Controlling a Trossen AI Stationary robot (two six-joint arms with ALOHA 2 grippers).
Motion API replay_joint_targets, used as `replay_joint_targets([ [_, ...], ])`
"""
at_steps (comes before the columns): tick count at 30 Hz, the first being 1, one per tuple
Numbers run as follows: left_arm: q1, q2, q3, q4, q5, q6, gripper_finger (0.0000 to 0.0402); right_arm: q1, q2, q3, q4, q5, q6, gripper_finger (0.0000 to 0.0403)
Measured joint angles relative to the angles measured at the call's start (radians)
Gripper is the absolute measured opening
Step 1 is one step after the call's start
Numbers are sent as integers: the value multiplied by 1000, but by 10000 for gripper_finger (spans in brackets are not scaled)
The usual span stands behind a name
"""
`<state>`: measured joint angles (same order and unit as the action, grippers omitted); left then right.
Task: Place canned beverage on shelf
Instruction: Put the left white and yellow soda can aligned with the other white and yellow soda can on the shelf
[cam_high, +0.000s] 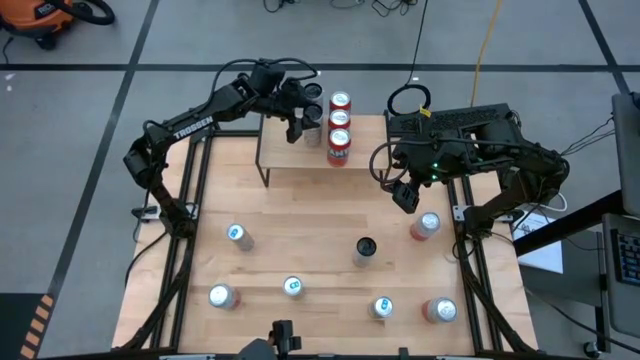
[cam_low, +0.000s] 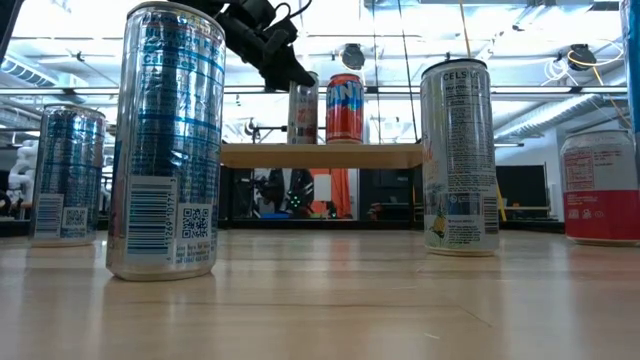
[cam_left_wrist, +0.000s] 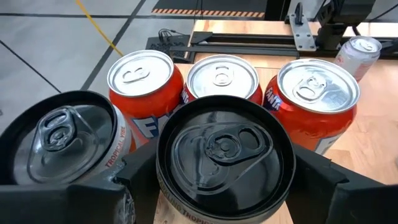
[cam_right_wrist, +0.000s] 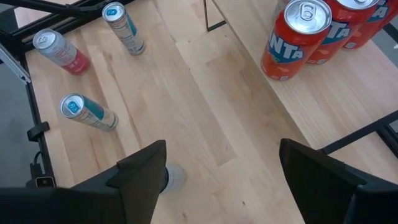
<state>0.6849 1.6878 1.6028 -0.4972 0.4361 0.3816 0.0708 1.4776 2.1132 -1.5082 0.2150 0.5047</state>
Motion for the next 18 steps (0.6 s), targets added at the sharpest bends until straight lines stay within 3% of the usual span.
replay_joint_targets([
  [7, 0, 0, 0, -2, -19, 2, 292, 0, 0, 0, 0, -1, 3, 290],
  [18, -1, 0, 1, 1, -19, -2, 297, 0, 0, 0, 0, -1, 3, 290],
])
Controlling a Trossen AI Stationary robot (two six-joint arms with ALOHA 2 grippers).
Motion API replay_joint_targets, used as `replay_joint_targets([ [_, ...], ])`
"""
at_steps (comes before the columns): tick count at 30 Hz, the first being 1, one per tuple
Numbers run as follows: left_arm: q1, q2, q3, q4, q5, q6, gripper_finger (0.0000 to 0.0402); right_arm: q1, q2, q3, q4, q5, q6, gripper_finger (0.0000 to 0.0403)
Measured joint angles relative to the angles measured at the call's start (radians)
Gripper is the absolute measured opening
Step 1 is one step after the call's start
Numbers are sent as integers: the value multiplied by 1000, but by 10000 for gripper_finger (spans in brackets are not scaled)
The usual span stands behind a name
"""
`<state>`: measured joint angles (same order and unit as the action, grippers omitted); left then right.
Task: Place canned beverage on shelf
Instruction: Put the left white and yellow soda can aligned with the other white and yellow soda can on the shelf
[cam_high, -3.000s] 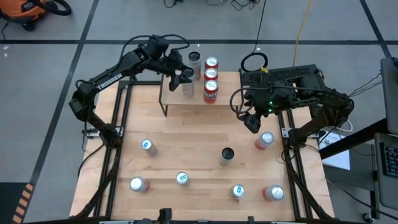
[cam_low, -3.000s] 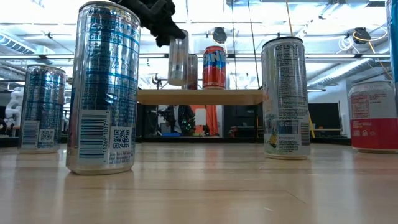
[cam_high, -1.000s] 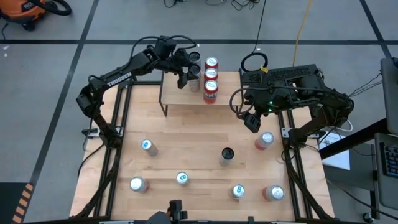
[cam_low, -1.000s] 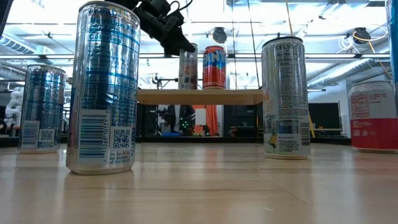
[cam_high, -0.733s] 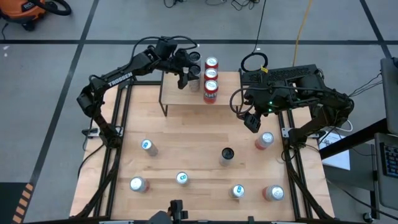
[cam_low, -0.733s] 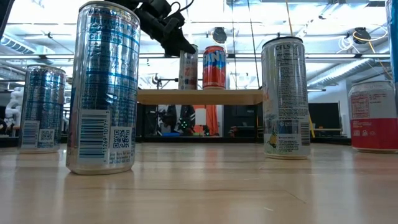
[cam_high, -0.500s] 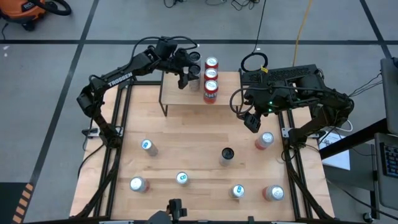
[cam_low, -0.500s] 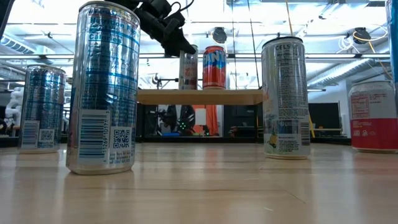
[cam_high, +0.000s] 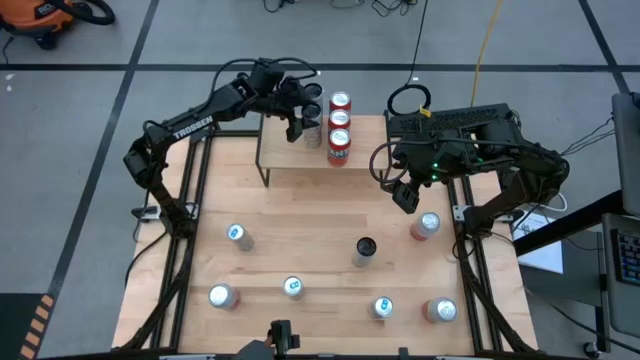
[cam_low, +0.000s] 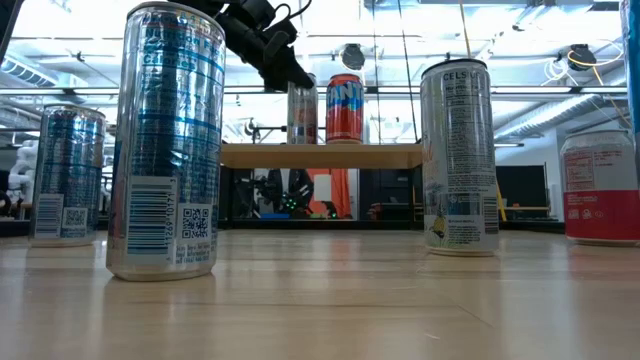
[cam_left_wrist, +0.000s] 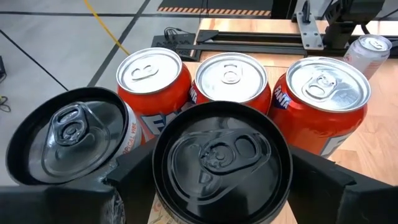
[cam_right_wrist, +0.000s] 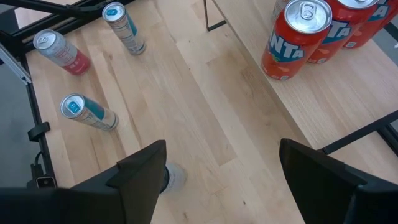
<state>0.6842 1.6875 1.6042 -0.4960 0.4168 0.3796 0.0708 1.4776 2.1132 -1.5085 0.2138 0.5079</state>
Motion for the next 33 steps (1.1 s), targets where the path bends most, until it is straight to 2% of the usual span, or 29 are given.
replay_joint_targets([
  [10, -6, -2, 62, -4, -13, 1, 297, 0, 0, 0, 0, 0, 3, 290],
  [15, -10, -53, 103, -63, -32, -4, 297, 0, 0, 0, 0, 0, 12, 290],
  [20, -13, -132, 111, -177, -44, -47, 297, 0, 0, 0, 0, 17, 12, 290],
  [24, -10, -156, 105, -341, -47, -106, 294, 0, 0, 0, 11, 51, 3, 290],
  [27, -11, -151, 58, -423, 0, -109, 278, 0, 0, 0, 33, 55, -15, 290],
  [30, -16, -151, -7, -373, 12, -113, 252, 0, 0, 0, 41, 55, -21, 290],
  [33, -21, -151, -62, -313, -23, -136, 225, 0, 0, 0, 41, 55, -21, 290],
])
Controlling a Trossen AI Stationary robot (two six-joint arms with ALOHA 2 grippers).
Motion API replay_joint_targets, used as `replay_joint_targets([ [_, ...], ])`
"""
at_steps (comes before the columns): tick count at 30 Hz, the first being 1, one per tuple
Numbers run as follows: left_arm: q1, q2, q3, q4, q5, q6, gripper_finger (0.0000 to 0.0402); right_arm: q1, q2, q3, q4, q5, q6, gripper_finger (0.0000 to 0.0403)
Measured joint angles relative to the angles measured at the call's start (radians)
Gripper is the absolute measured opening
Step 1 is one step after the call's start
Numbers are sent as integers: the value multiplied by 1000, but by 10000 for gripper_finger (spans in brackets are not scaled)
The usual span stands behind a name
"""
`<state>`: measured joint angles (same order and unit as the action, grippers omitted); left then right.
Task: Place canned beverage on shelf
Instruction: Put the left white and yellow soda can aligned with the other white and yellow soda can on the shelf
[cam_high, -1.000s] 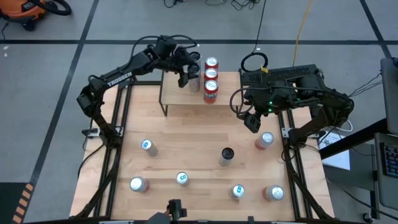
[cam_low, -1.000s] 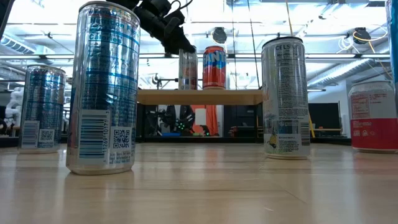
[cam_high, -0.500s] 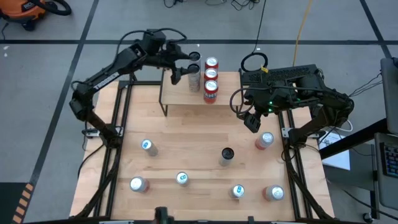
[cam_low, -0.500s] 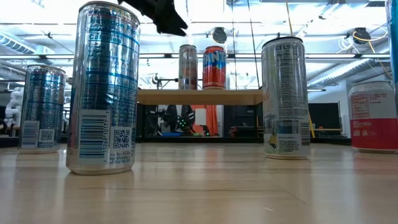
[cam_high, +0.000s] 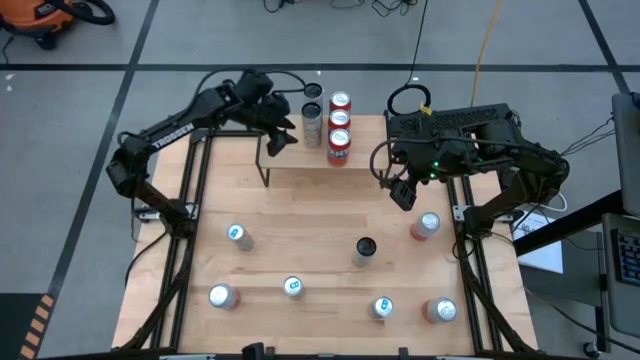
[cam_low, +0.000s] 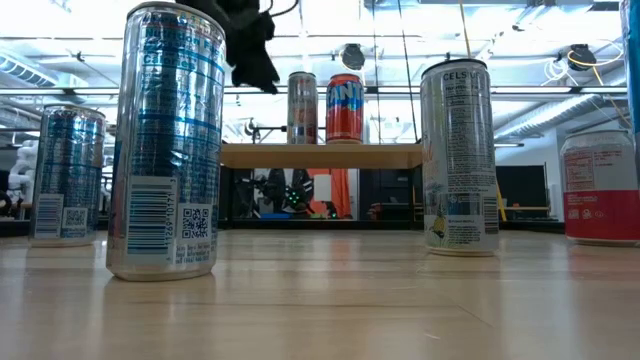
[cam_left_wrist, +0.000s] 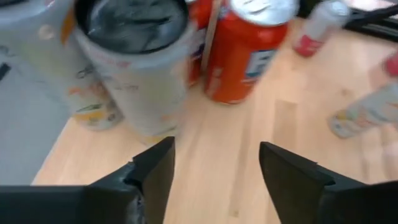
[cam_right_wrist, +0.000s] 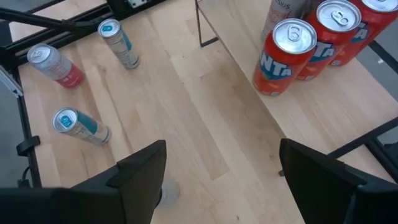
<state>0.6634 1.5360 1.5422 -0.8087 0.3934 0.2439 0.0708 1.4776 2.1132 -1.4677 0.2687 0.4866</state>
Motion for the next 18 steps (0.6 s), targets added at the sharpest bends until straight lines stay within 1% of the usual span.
replay_joint_targets([
  [4, -5, 0, -52, 85, -65, -31, 198, 0, 0, 0, 0, 0, 1, 290],
  [9, -13, 0, -89, 176, -79, -43, 171, 0, 0, 0, 0, 0, -7, 290],
  [12, -19, 8, -92, 186, -106, -56, 157, 0, 0, 0, 1, 22, -12, 290],
  [18, -20, 25, -93, 212, -135, -65, 135, -6, 0, 0, 1, 23, -13, 290],
])
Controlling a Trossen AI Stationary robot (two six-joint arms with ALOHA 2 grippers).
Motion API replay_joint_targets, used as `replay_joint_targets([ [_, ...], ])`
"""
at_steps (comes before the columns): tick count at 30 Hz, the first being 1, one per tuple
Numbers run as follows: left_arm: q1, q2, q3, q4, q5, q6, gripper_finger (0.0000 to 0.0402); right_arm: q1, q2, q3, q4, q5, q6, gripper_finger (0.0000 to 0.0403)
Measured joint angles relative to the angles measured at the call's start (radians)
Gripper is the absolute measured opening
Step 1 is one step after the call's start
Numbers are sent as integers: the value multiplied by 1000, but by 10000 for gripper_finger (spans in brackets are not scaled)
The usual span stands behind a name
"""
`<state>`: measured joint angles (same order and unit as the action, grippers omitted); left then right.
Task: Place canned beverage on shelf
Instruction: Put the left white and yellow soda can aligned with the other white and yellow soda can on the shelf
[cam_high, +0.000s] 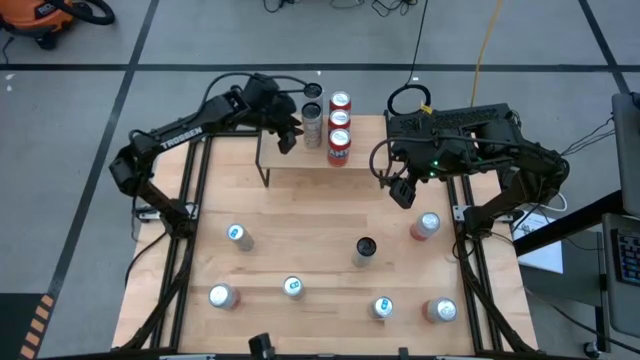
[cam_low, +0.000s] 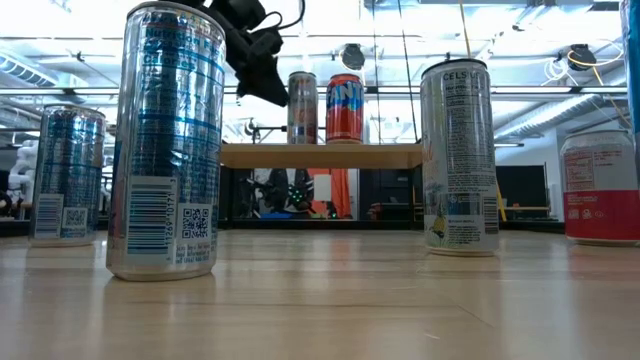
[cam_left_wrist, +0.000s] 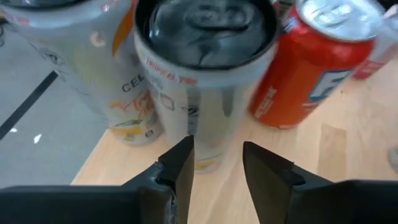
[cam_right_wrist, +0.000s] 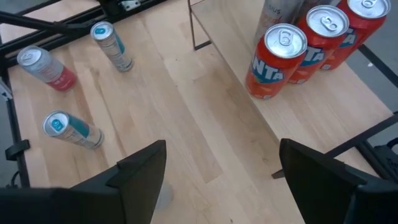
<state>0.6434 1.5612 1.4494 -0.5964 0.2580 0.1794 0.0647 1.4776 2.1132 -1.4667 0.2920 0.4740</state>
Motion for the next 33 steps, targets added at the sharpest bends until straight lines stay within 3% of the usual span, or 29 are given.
replay_joint_targets([
  [12, -5, 34, 0, 23, -32, -18, 127, 0, 0, 0, 0, 0, 3, 290],
  [19, -5, 11, 0, -175, -53, -44, 127, 0, 0, 0, 0, -4, 14, 290],
  [22, -18, 10, 0, -223, -9, -45, 127, 0, 0, 0, -3, -1, 14, 290],
  [27, -88, 10, 0, -217, 85, -60, 127, 0, 0, 0, -4, 24, 2, 290],
  [33, -206, 10, 0, -151, 38, -103, 127, 0, 0, 0, -4, 24, -3, 290],
])
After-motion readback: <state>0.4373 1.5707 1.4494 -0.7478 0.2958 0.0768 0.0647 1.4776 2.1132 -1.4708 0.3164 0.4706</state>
